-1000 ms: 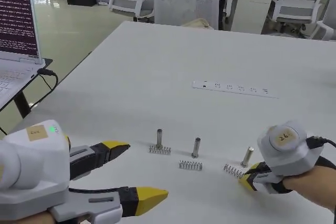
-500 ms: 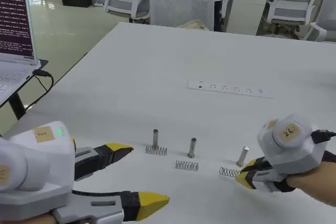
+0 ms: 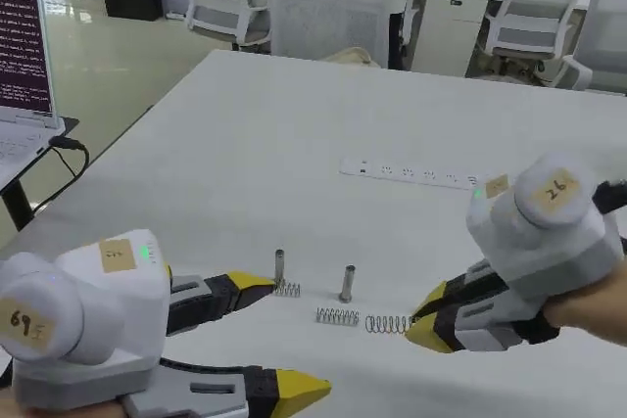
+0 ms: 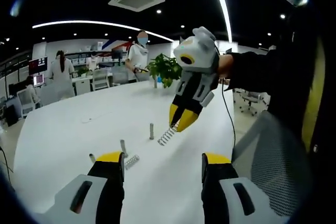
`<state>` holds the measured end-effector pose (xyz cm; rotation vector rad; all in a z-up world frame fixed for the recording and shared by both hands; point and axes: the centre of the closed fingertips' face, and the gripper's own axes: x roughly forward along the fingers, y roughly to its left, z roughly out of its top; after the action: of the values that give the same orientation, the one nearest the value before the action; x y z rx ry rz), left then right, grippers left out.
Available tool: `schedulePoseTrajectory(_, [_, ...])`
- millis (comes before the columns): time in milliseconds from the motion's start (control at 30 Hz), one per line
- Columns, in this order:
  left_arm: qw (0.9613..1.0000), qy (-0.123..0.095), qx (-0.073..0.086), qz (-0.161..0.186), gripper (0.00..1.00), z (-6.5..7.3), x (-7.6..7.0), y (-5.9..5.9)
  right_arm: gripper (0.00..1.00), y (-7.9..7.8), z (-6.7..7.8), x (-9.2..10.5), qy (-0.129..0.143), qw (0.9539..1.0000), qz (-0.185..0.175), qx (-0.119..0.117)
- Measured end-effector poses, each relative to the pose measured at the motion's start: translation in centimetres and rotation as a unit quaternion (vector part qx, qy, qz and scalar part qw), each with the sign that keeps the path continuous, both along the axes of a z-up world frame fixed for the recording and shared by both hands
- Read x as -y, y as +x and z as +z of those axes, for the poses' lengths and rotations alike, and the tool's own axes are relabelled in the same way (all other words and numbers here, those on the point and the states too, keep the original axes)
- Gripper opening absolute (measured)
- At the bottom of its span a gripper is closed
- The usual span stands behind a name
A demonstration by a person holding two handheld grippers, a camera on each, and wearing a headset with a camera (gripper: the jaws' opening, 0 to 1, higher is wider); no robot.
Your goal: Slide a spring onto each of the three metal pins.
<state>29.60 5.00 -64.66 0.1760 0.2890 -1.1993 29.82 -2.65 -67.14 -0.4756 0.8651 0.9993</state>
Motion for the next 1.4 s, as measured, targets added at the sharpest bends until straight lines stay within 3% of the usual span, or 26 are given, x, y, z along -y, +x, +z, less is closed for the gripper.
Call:
schedulePoseTrajectory(233, [0.9989, 0.013, 0.035, -0.030, 0.41, 0.1, 0.9, -0.4, 0.08, -1.8, 2.8, -3.4, 0.016, 0.9987, 0.048, 0.004])
schedulePoseTrajectory(600, [0.9916, 0.036, 0.103, -0.070, 0.15, 0.1, 1.8, -1.2, 0.08, -2.6, 3.1, -4.7, 0.013, 0.9973, 0.072, 0.000])
schedulePoseTrajectory(867, [0.9901, 0.043, 0.111, -0.075, 0.07, -0.1, 2.2, -1.3, 0.08, -2.9, 4.3, -5.5, 0.030, 0.9966, 0.076, 0.008])
schedulePoseTrajectory(1133, [0.9910, 0.036, 0.105, -0.074, 0.04, 0.1, 2.5, -1.3, 0.08, -2.9, 5.6, -6.6, 0.048, 0.9955, 0.079, 0.022])
schedulePoseTrajectory(1400, [0.9914, 0.032, 0.100, -0.078, 0.04, 0.2, 2.9, -1.6, 0.08, -3.0, 5.9, -6.9, 0.035, 0.9948, 0.091, 0.029])
